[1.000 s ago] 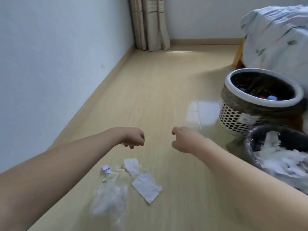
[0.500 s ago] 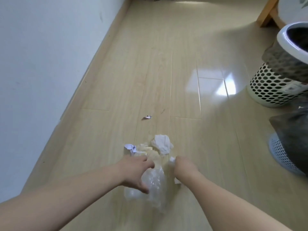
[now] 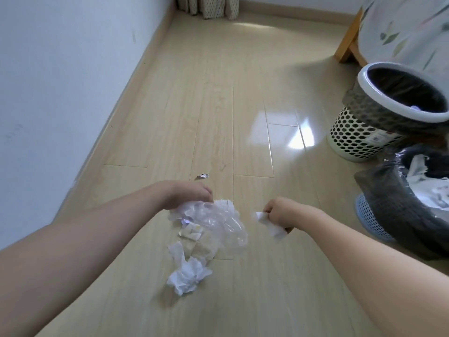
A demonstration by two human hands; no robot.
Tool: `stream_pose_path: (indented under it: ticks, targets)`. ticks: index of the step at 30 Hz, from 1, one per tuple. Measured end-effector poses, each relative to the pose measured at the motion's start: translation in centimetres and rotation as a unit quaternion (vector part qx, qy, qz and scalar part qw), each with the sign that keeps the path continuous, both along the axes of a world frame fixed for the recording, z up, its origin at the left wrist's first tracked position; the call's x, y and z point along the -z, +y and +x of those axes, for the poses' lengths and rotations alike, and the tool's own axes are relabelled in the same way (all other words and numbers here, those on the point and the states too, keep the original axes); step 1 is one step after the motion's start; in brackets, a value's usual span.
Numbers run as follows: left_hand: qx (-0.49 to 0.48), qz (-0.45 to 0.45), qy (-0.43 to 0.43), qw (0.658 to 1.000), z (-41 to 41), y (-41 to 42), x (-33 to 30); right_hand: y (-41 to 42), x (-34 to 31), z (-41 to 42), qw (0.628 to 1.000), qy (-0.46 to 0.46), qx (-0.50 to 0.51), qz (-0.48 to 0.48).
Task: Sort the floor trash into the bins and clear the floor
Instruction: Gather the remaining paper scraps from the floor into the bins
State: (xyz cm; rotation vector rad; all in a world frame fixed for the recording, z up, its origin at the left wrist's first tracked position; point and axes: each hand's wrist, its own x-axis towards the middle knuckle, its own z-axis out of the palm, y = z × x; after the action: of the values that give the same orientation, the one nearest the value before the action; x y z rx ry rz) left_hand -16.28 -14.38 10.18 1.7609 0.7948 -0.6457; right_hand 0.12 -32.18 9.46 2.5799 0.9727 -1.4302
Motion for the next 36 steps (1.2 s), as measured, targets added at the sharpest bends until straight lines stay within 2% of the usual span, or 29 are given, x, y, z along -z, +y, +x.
stream_pose_path:
  ticks: [2,4,9,13,18,20,24,26,28,29,31,36]
  targets:
    - [0.006,0.040,0.008,0.999,0.9,0.3,-1.2,-0.1,-2.2,1.2,0.999,-0.005,0.010,0.036]
    - [-0.020,0.015,0.000,1.000,1.9,-0.1,-3.3,-0.7,-4.4,2.9,0.997,-0.031,0.001,0.064]
    - [-0.144,-0.036,-0.146,0.978,7.9,-4.6,-8.6,-3.8,-9.3,10.1,0.982,-0.144,-0.002,0.123]
    - [-0.182,-0.047,-0.249,0.950,16.6,-10.3,-12.1,-9.4,-12.9,18.0,0.968,-0.222,0.012,0.116]
    - [-0.187,-0.010,-0.284,0.940,28.4,-18.4,-14.0,-18.5,-14.2,26.6,0.956,-0.277,0.072,0.059]
    - [-0.173,0.012,-0.278,0.945,32.7,-21.9,-13.6,-22.5,-13.4,29.1,0.947,-0.294,0.109,0.070]
    - [-0.086,0.095,-0.226,0.966,39.5,-28.0,-9.8,-27.8,-8.7,31.9,0.951,-0.236,0.175,0.099]
    - [0.031,0.196,-0.198,0.960,41.9,-30.6,-7.1,-28.2,-5.1,33.9,0.957,-0.207,0.173,0.111]
    - [0.159,0.338,-0.181,0.910,43.1,-32.9,-5.3,-27.7,-1.2,36.1,0.957,-0.188,0.184,0.118]
    - [0.213,0.380,-0.180,0.882,43.3,-33.9,-4.5,-27.3,0.8,37.3,0.961,-0.185,0.173,0.111]
    - [0.302,0.414,-0.145,0.846,44.1,-35.3,-2.8,-27.3,-0.3,36.3,0.966,-0.180,0.163,0.092]
    - [0.369,0.425,-0.010,0.826,46.6,-35.0,1.1,-27.8,0.3,35.1,0.976,-0.132,0.171,0.036]
